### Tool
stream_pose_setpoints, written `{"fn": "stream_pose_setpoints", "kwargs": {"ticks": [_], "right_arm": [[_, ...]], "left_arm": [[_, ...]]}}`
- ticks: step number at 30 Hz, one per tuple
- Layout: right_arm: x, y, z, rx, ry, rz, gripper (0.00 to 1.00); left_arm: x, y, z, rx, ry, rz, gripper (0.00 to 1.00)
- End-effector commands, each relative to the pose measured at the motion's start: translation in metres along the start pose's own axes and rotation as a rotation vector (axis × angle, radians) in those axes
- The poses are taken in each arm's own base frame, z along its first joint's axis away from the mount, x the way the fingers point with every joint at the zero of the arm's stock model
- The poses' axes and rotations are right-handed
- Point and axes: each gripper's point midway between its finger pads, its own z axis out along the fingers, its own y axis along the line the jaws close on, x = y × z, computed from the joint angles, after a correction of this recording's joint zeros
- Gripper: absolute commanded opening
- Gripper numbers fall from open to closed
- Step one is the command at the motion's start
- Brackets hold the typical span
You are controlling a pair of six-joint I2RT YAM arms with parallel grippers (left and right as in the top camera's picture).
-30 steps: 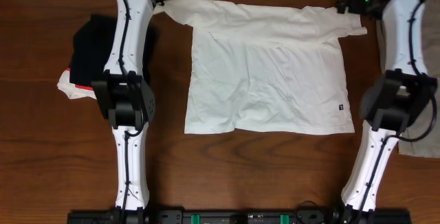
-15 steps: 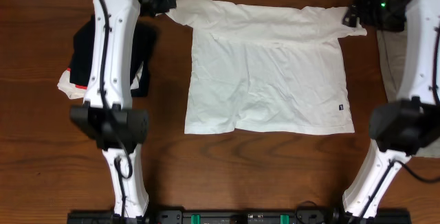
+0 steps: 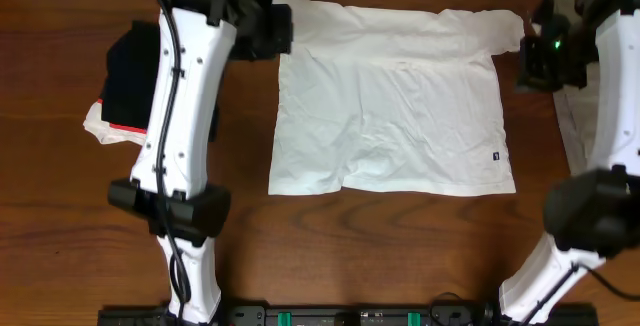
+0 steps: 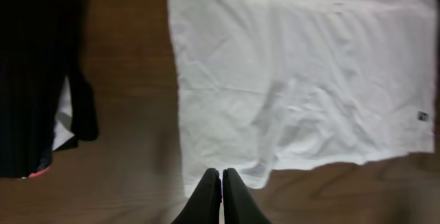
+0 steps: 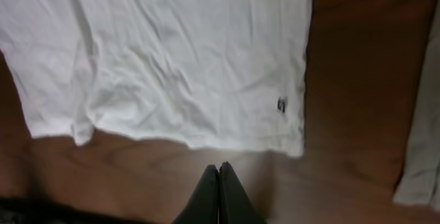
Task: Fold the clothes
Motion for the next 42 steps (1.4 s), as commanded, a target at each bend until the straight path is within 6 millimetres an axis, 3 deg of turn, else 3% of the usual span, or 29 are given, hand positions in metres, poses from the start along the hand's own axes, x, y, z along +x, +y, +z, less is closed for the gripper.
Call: {"fn": "stream_pose_setpoints", "kwargs": {"ticks": [1,8,15,21,28,32,42], "right_arm": [[0.022,0.010,0.006,-0.013,0.009,-0.005,0.02],[0.058,-0.004,0.081,-0.015,0.119,0.014,0.01],[0.068,-0.017,0.134,-0.015,0.115,0.019,0.01],[0.065,-0.022,0.157,-0.014,0.068,0.007,0.01],[0.065,-0.028,0.180,-0.013,0.024,-0.004,0.01],[0.068,-0.031,0.189,-0.004,0.013,-0.006,0.01],[0.087,-0.041,0.216,0.013,0.010,-0.006,0.01]], "left_arm": [[0.023,-0.001,-0.012,-0.071,0.037,-0.025,0.06],[0.041,0.006,0.028,-0.158,0.150,-0.038,0.06],[0.065,0.020,0.108,-0.195,0.268,-0.061,0.06],[0.096,0.028,0.167,-0.182,0.334,-0.068,0.05],[0.122,0.034,0.210,-0.154,0.354,-0.075,0.06],[0.136,0.040,0.228,-0.156,0.359,-0.079,0.06],[0.173,0.054,0.249,-0.177,0.413,-0.087,0.06]]}}
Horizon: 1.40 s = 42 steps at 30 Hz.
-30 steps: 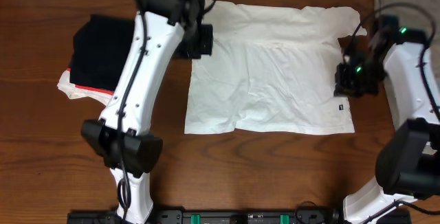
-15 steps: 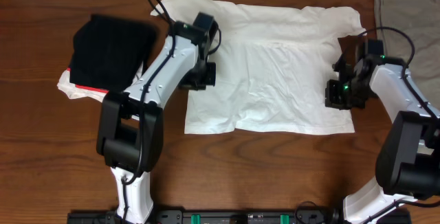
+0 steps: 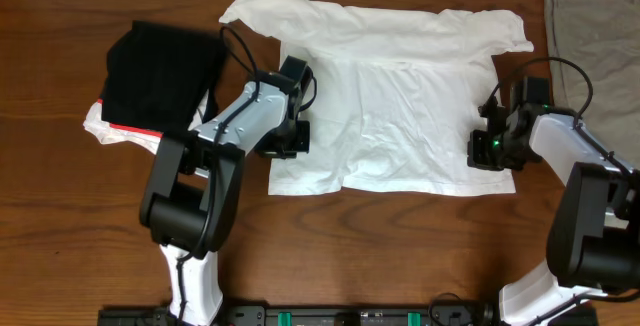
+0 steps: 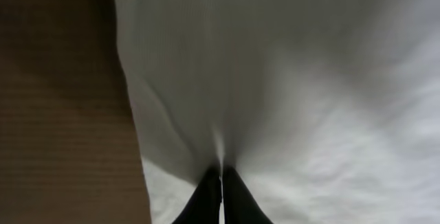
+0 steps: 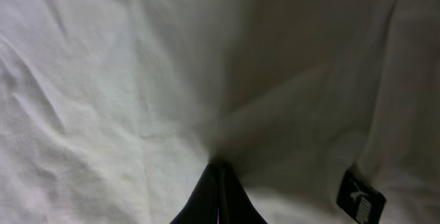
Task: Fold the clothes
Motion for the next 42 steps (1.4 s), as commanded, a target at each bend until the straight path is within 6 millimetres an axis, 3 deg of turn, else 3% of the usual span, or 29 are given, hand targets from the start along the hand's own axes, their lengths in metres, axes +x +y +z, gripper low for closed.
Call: {"fn": "stream_pose_setpoints", "kwargs": {"ticks": [1,5,13,21,27,31,34,42], "right_arm": [[0.021,-0.003,0.014,0.013,0.046,0.016,0.01],[0.037,-0.013,0.019,0.067,0.087,0.102,0.01],[0.081,-0.050,0.010,0.254,0.224,0.284,0.01],[0.103,-0.060,0.001,0.255,0.308,0.353,0.01],[0.117,-0.061,-0.005,0.260,0.364,0.389,0.01],[0.124,-0.058,-0.009,0.254,0.393,0.392,0.01],[0.118,-0.053,-0.016,0.234,0.354,0.392,0.01],[0.090,-0.023,-0.061,0.095,0.129,0.318,0.01]], "left_arm": [[0.013,0.007,0.015,-0.016,0.042,-0.012,0.06],[0.023,0.011,0.018,-0.027,0.072,-0.014,0.06],[0.069,0.027,0.018,-0.095,0.247,-0.048,0.06],[0.119,0.044,0.010,-0.182,0.432,-0.114,0.06],[0.149,0.049,0.017,-0.226,0.508,-0.086,0.06],[0.152,0.043,0.013,-0.230,0.482,-0.046,0.06],[0.143,0.032,-0.009,-0.191,0.373,-0.036,0.06],[0.120,0.004,-0.109,0.037,-0.089,-0.005,0.06]]}}
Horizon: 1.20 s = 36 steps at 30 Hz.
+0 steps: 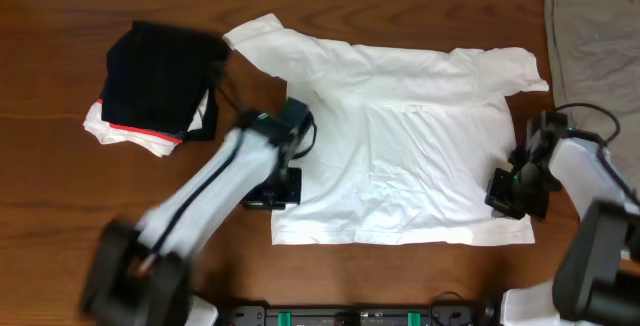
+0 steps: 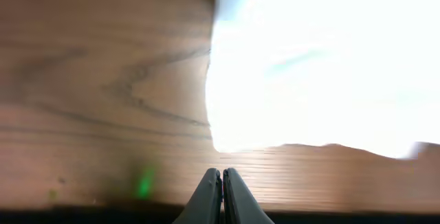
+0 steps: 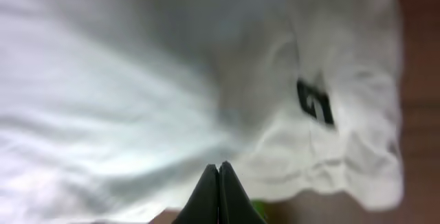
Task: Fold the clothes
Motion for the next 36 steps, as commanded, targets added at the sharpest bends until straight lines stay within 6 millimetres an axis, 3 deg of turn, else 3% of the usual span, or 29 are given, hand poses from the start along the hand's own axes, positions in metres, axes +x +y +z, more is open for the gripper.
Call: {"fn": "stream_pose_setpoints", "kwargs": {"ticks": [1,4,8,14,21,24,29,36], "right_arm": [[-0.004,0.010,-0.028,-0.070,-0.120,-0.035,0.01],[-0.007,0.014,-0.043,-0.093,-0.192,-0.045,0.01],[-0.009,0.018,-0.048,-0.113,-0.220,-0.052,0.01],[-0.020,0.043,-0.046,-0.198,-0.262,-0.195,0.01],[-0.039,0.057,-0.044,-0.201,-0.328,-0.264,0.01],[-0.043,0.058,-0.035,-0.199,-0.310,-0.265,0.01],[-0.041,0.055,-0.012,-0.188,-0.239,-0.260,0.01],[-0.030,0.046,0.044,-0.173,-0.130,-0.233,0.01]], "left_arm": [[-0.007,-0.006,-0.037,0.084,-0.167,-0.009,0.06],[-0.016,-0.010,-0.057,0.133,-0.281,-0.005,0.06],[-0.028,-0.016,-0.054,0.152,-0.314,-0.003,0.06],[-0.051,-0.025,-0.006,0.141,-0.293,-0.005,0.06],[-0.053,-0.023,0.055,0.059,-0.138,-0.011,0.06],[-0.052,-0.022,0.076,0.031,-0.085,-0.014,0.06],[-0.048,-0.019,0.090,0.007,-0.042,-0.016,0.06],[-0.043,-0.015,0.099,0.000,-0.027,-0.029,0.06]]}}
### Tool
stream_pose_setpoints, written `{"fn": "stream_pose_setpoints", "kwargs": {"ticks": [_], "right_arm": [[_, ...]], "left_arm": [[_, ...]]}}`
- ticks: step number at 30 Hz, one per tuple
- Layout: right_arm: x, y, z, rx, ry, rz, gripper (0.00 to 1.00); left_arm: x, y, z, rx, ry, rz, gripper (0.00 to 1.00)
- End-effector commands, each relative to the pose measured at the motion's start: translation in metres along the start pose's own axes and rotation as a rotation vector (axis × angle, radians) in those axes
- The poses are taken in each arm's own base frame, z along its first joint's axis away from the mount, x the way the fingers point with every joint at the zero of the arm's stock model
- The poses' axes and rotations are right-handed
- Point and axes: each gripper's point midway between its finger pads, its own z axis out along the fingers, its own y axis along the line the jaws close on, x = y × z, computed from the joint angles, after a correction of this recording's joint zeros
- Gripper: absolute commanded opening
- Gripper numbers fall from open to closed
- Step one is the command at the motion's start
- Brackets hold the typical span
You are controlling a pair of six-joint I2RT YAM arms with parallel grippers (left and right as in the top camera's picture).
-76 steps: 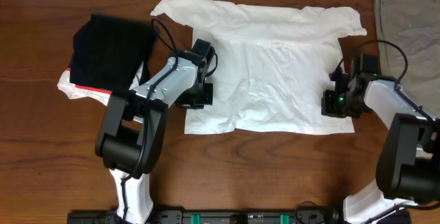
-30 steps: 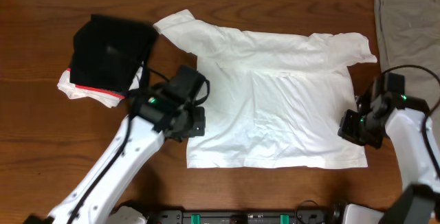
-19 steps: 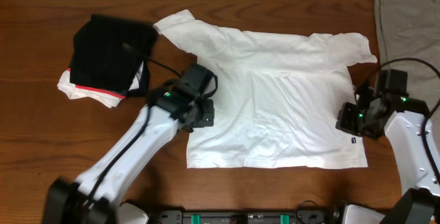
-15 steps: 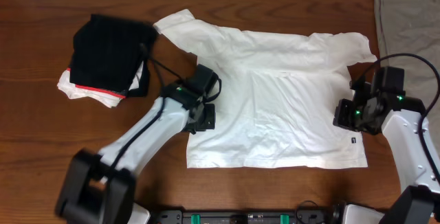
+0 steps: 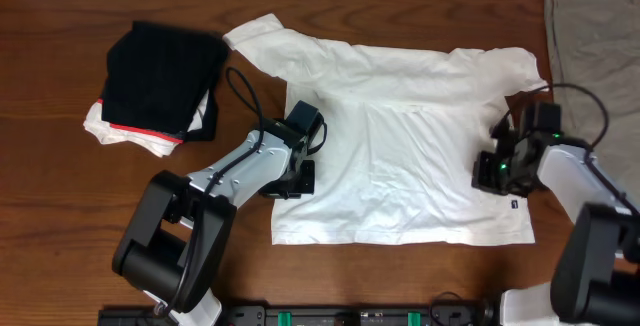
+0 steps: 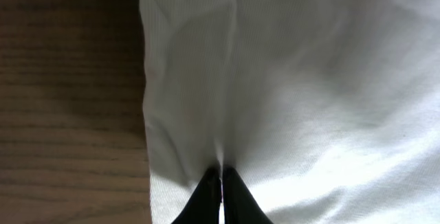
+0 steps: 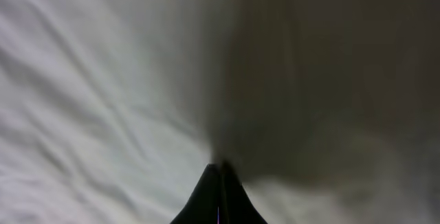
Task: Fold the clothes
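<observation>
A white T-shirt (image 5: pixel 410 156) lies spread flat on the wooden table (image 5: pixel 80 236), collar toward the back and both sleeves out. My left gripper (image 5: pixel 290 181) is shut, its tips pressed on the shirt just inside the left side edge (image 6: pixel 148 114). In the left wrist view, creases run into the shut left gripper (image 6: pixel 221 171). My right gripper (image 5: pixel 497 173) is shut too, tips down on the shirt's right side, above the small dark label (image 5: pixel 513 204). The right wrist view shows only white fabric (image 7: pixel 103 80) around the right gripper (image 7: pixel 220 165).
A folded pile of black clothes (image 5: pixel 160 71) on a white piece with a red stripe sits at the back left. A grey cloth (image 5: pixel 590 31) lies at the back right corner. Bare wood shows along the front edge.
Both shut grippers have moved from the shirt's front corners toward the back and now press on its sides. The shirt lies where it was.
First both arms were raised, grippers shut, above a shirt lying further back. Then both tips were down on the shirt's sides. Then the shirt lay nearer the front with the grippers at its front corners. Now the tips rest on the sides again.
</observation>
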Motion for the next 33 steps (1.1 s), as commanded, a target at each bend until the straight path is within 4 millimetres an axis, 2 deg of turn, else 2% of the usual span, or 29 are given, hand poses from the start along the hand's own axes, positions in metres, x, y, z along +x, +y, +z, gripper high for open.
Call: {"fn": "stream_pose_setpoints", "kwargs": {"ticks": [1,4,7,16,21,27,30,33], "right_arm": [[0.022,-0.005,0.024,0.002,0.079,0.019,0.02],[0.034,-0.008,0.034,0.005,0.134,0.038,0.01],[0.043,-0.010,0.036,0.010,0.174,0.050,0.01],[0.066,-0.022,0.030,0.093,0.266,0.152,0.01],[0.080,-0.035,0.021,0.198,0.317,0.263,0.01],[0.088,-0.033,0.009,0.207,0.342,0.285,0.01],[0.086,-0.030,-0.001,0.204,0.318,0.280,0.01],[0.078,-0.024,-0.022,0.195,0.261,0.270,0.01]], "left_arm": [[0.011,0.008,0.015,-0.030,0.031,-0.030,0.06],[0.024,0.016,0.024,-0.048,0.061,-0.062,0.06],[0.040,0.025,0.030,-0.073,0.104,-0.066,0.06],[0.076,0.043,0.023,-0.155,0.246,-0.079,0.06],[0.087,0.049,0.020,-0.182,0.292,-0.081,0.06],[0.102,0.044,0.020,-0.160,0.346,-0.076,0.06],[0.105,0.042,0.017,-0.161,0.341,-0.057,0.06],[0.101,0.035,0.006,-0.132,0.300,-0.043,0.06]]}}
